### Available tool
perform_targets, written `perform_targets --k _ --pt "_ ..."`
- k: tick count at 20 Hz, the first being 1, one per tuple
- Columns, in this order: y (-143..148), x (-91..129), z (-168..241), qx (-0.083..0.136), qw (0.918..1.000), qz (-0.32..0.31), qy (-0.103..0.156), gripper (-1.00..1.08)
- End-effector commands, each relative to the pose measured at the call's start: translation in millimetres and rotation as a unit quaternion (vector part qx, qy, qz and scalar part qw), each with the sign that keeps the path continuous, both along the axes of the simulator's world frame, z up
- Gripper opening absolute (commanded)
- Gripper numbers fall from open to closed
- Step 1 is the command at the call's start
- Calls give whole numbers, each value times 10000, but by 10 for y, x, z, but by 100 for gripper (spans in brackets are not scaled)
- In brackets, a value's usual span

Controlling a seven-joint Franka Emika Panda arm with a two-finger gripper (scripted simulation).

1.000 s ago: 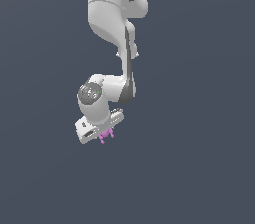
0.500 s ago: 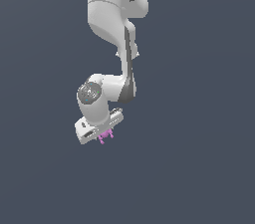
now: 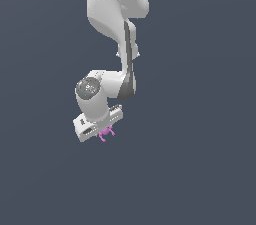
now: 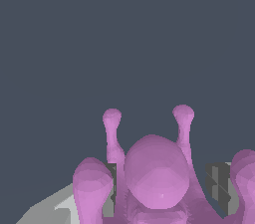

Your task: Pick up the object and move it to a goal position.

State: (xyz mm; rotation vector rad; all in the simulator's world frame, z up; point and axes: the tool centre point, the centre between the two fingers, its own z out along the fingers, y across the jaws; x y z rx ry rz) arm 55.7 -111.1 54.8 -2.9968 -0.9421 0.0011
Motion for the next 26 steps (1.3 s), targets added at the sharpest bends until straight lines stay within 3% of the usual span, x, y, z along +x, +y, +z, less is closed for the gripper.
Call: perform_targets --k 1,10,26 --pt "-22 -42 101 -1 10000 -2 -5 -100" --pt "-142 -324 705 -1 10000 -2 -5 -100" --pt "-457 -1049 2315 5 10000 1 -6 -100"
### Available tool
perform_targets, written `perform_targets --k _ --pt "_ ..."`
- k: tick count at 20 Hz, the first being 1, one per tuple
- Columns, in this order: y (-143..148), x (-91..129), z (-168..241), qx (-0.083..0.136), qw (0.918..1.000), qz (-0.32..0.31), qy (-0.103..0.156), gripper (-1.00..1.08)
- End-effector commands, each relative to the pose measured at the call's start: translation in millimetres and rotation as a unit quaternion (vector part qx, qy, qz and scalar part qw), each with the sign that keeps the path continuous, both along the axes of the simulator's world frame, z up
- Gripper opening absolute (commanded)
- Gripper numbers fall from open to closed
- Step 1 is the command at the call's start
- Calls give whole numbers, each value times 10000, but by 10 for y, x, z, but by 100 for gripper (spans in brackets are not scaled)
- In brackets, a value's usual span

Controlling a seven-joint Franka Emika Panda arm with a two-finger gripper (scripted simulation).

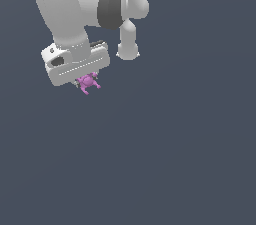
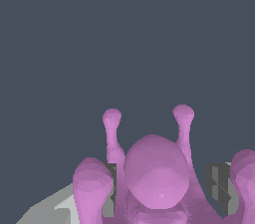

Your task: Pick up the object and move it to a goal position.

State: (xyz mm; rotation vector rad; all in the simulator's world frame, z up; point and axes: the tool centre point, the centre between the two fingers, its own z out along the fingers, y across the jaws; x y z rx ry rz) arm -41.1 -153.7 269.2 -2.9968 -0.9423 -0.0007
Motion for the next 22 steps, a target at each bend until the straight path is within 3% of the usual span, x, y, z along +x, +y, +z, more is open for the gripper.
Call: perform_targets --k 1,13,22 --pt "-54 -130 283 4 10000 0 -1 -100" --pt "-315 -676 1577 7 10000 1 -2 -100" --pt "-455 -910 2193 4 10000 0 0 -100"
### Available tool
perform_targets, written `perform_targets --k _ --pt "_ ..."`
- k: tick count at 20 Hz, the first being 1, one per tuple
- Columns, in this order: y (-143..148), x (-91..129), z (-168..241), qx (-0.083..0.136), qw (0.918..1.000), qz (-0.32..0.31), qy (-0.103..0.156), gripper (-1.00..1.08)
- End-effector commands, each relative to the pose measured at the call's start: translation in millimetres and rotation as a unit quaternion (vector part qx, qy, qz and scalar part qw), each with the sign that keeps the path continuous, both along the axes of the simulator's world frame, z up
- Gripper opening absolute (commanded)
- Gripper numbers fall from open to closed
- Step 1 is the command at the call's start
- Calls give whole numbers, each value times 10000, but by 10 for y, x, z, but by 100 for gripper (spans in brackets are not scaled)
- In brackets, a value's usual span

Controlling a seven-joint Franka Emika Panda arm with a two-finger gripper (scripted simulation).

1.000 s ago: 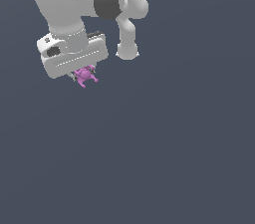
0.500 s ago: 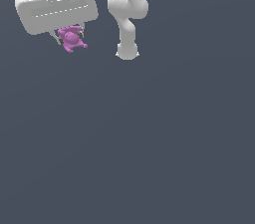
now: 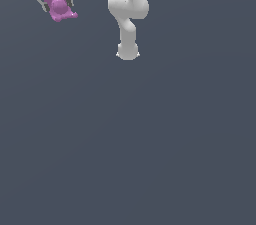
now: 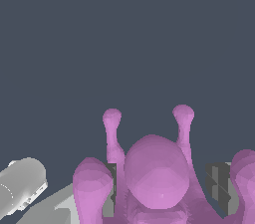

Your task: Pick up the object and move it to a goal position.

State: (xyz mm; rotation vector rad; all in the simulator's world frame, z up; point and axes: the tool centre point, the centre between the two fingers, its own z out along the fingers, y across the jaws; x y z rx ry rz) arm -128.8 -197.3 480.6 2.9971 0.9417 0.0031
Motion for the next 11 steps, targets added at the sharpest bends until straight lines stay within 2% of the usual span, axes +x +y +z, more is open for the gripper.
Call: perform_targets --k 1,11 --pt "-26 -46 122 -1 10000 1 8 -100" --pt "-68 -85 267 -1 10000 1 8 -100"
